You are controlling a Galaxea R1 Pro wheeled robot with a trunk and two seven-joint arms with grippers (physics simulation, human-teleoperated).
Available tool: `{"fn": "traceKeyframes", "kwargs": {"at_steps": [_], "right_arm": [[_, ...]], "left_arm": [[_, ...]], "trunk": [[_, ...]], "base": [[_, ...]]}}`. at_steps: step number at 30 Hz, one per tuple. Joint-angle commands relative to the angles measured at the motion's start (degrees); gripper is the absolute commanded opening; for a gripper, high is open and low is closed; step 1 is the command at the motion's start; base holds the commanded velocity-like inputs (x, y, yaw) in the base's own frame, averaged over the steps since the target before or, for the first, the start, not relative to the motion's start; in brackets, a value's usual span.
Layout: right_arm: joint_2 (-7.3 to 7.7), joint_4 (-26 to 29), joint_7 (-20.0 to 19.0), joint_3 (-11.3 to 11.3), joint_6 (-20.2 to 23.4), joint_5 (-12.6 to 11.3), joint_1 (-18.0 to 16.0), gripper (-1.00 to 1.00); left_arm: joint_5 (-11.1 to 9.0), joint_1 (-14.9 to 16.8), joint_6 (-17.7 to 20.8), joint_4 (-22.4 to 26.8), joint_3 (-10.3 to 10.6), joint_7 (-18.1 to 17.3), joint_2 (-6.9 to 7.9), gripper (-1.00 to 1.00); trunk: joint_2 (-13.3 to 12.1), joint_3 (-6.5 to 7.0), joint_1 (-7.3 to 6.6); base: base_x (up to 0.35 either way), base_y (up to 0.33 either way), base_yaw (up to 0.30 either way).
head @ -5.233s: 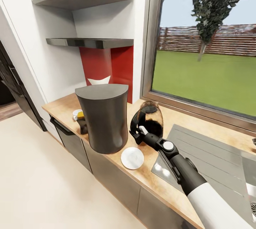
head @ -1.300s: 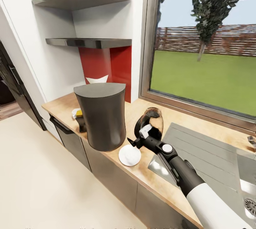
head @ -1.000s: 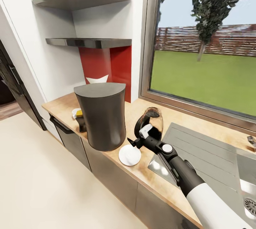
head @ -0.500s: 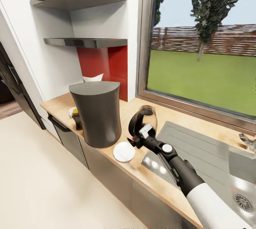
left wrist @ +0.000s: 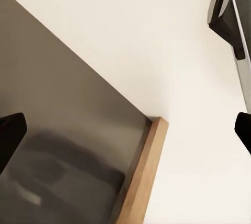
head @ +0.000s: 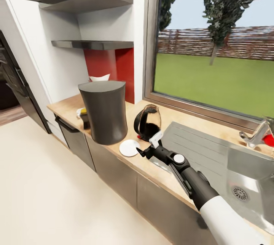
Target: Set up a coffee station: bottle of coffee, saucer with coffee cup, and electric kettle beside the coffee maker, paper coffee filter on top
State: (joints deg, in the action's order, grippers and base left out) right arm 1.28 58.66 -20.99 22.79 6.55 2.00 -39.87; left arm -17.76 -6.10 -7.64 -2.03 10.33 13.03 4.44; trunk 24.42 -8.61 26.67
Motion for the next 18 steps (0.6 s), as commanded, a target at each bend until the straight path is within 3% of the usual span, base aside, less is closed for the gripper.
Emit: {"fn": "traceKeyframes", "kwargs": {"at_steps": [1,4,9,13,15,18], "right_arm": [[0.01,0.09,-0.11,0.06,0.3,0.2,-0.03,1.0],[-0.03,0.06,-0.11,0.06,0.3,0.18,-0.03,1.0],[-0.12,-0.04,-0.02,0.07,0.23,0.1,-0.03,1.0],[-0.35,-2.26,0.12,0.1,-0.07,-0.1,-0.03,1.0],[-1.05,-4.58,0.15,0.09,-0.57,-0.21,-0.03,1.0],[-3.68,-10.38,0.27,0.03,-1.96,-0.18,-0.03,1.0]], "left_arm": [[-0.52,0.04,-0.27,-0.08,0.48,0.07,0.0,1.0],[-0.65,0.04,-0.32,-0.08,0.54,0.07,0.07,1.0],[-3.58,0.28,-0.44,-0.06,0.7,0.1,0.55,1.0],[-4.43,0.94,-0.66,0.14,0.74,0.06,1.14,1.0],[-4.54,2.01,-0.89,0.46,0.79,-0.01,1.59,1.0],[-4.31,4.28,-1.3,1.15,0.85,-0.14,2.59,1.0]], "trunk": [[0.1,-0.1,-0.01],[0.1,-0.1,-0.01],[0.1,-0.1,-0.01],[0.1,-0.1,-0.01],[0.1,-0.1,-0.01],[0.1,-0.1,-0.01]], "base": [[-0.33,0.122,0.0],[-0.319,0.156,0.0],[-0.299,0.197,0.0],[-0.286,0.217,0.0],[-0.278,0.229,0.0],[-0.275,0.232,0.0]]}}
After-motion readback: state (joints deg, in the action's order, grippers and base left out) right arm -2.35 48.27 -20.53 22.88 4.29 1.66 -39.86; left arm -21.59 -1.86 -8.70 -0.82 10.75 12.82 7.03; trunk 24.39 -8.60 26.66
